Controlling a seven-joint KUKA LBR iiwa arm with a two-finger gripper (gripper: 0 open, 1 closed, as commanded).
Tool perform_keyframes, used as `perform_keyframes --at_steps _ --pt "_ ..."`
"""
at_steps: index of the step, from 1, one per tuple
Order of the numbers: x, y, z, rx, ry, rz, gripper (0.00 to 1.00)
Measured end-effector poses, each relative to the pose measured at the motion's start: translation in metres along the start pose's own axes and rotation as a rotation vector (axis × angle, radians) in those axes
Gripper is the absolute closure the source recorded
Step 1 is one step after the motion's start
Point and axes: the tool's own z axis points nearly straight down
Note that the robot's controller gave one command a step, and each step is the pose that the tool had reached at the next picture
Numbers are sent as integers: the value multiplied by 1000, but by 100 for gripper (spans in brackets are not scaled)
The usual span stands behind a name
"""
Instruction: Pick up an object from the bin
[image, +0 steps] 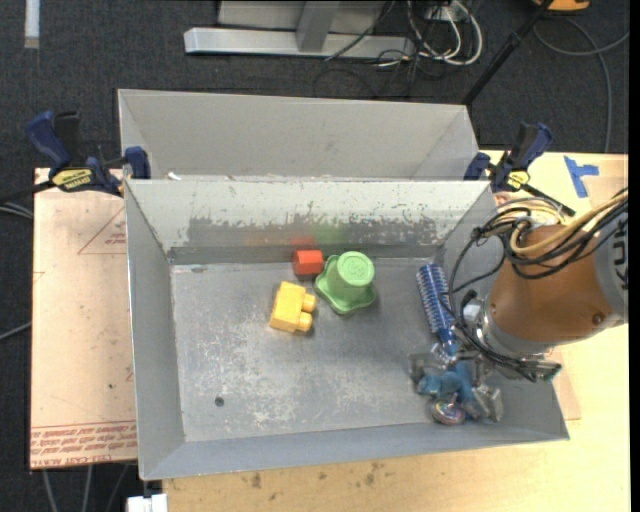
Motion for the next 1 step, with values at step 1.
perform_keyframes --at_steps 1 --pt "0 0 1 -1 1 -3 100"
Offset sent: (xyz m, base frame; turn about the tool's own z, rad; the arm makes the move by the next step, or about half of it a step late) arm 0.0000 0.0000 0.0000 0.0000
